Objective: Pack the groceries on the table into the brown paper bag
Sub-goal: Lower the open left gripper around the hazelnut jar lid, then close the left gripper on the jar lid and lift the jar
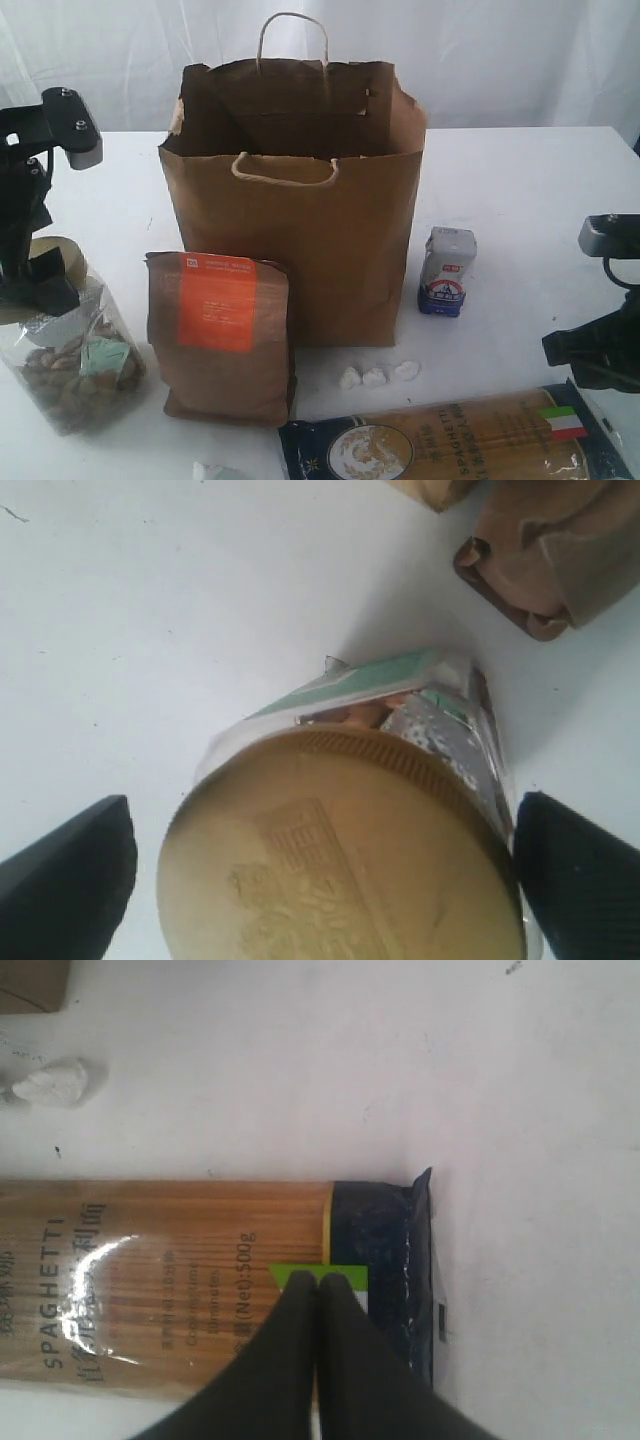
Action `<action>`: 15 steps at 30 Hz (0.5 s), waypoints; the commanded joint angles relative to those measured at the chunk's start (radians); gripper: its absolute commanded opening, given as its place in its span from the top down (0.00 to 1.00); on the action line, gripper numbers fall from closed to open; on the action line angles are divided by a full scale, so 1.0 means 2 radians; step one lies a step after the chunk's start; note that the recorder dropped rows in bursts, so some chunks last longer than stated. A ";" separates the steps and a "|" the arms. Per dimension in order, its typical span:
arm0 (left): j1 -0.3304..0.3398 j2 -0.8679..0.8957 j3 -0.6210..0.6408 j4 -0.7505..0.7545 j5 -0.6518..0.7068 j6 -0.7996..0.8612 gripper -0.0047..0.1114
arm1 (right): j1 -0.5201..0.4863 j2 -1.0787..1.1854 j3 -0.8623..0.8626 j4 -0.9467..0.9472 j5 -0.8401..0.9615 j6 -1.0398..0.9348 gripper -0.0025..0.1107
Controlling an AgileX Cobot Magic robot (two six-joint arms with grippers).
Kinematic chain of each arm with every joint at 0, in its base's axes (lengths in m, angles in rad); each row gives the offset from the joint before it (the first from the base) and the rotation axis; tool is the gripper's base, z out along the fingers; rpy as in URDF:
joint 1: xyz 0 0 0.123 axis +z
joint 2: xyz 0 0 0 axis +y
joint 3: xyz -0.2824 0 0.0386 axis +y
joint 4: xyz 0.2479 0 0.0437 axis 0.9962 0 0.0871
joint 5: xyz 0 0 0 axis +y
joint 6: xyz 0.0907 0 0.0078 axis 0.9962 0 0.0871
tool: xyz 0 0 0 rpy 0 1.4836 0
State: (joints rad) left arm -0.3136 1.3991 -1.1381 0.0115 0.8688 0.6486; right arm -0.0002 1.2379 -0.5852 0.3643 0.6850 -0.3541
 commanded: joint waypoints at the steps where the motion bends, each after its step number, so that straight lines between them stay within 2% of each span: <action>1: 0.001 -0.001 0.004 -0.002 0.015 0.000 0.06 | -0.004 -0.004 0.003 0.002 0.007 -0.004 0.98; 15: 0.001 0.033 0.005 0.002 0.033 -0.011 0.06 | -0.004 -0.004 0.003 0.002 -0.003 -0.004 0.98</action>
State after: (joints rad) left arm -0.3136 1.4577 -1.1381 0.0174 0.8991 0.6399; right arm -0.0002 1.2379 -0.5852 0.3643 0.6939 -0.3541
